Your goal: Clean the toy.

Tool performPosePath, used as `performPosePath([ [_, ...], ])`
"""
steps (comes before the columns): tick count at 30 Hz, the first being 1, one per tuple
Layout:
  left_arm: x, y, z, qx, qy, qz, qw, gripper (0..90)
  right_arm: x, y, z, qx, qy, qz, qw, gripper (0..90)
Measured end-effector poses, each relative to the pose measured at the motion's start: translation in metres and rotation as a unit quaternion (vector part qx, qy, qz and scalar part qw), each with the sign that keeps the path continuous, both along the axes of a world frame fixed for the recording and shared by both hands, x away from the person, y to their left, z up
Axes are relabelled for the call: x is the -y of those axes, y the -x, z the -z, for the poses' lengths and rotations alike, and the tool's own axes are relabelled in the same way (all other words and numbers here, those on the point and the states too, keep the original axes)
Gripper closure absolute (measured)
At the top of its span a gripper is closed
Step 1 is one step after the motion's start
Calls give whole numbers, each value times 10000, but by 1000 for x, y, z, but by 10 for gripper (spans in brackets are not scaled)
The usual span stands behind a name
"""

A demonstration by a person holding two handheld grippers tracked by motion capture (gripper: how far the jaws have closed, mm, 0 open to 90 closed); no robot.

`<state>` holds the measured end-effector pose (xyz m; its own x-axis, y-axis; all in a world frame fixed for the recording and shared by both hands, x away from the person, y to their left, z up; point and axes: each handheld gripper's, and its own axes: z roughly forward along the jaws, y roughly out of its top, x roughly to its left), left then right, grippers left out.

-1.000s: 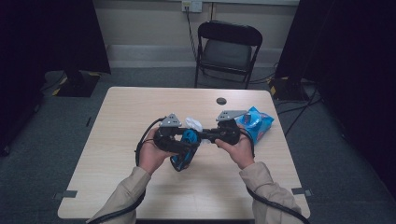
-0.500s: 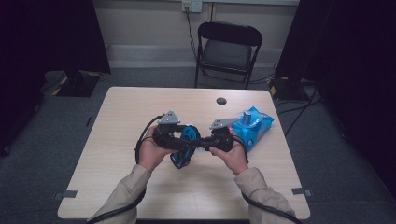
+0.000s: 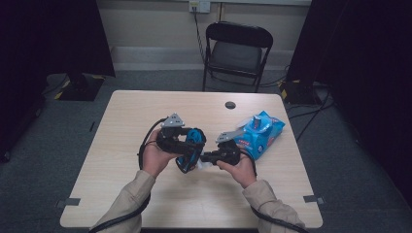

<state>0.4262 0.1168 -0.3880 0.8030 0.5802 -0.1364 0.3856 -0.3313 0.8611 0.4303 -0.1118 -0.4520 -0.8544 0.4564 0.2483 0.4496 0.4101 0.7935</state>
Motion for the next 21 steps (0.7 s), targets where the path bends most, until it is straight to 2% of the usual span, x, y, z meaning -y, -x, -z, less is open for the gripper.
performPosePath([
  [11, -8, 2, 8, -78, -80, -71, 9999, 262, 33, -11, -40, 322, -109, 413, 9986, 828],
  [16, -10, 3, 11, -107, -76, -108, 9999, 262, 37, -12, -53, 428, -138, 464, 9979, 828],
  [21, -13, 4, 17, -162, -165, -115, 9997, 262, 34, -12, -66, 513, -228, 427, 9975, 828],
])
